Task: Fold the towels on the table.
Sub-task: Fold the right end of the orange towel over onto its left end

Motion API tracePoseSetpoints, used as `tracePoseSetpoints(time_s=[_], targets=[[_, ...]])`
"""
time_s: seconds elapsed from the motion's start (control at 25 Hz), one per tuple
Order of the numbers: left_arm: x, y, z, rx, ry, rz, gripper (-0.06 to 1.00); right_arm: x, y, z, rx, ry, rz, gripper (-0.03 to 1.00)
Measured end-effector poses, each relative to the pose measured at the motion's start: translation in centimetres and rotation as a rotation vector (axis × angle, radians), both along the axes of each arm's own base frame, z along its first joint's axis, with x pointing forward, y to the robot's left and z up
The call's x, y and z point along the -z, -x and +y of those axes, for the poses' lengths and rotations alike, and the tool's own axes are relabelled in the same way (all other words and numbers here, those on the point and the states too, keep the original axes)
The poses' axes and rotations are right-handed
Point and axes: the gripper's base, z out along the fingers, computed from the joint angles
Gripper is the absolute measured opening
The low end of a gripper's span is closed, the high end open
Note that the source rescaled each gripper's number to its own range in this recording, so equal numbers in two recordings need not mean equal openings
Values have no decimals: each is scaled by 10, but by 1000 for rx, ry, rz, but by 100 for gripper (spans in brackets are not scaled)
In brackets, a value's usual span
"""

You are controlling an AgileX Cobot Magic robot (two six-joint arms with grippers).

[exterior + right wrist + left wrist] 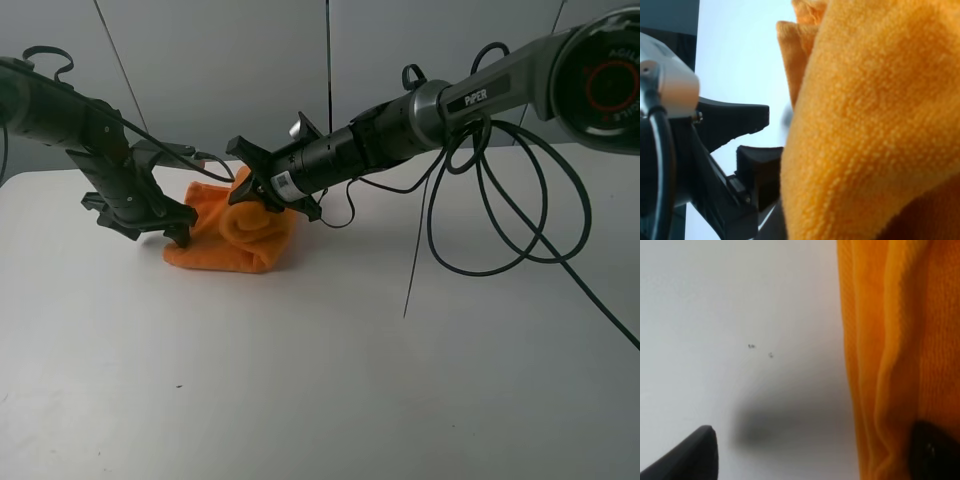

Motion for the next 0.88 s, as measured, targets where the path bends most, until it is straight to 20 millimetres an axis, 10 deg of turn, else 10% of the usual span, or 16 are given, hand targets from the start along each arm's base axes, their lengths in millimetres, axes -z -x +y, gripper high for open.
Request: tracePoseSetpoints(time_s=[0.6,0.88], targets=[[-3,0,-1,3,6,-18,100,2,12,16,-22,17,-29,7],[-50,5,5,-12,17,-96,100,2,12,16,-22,15,-30,7]])
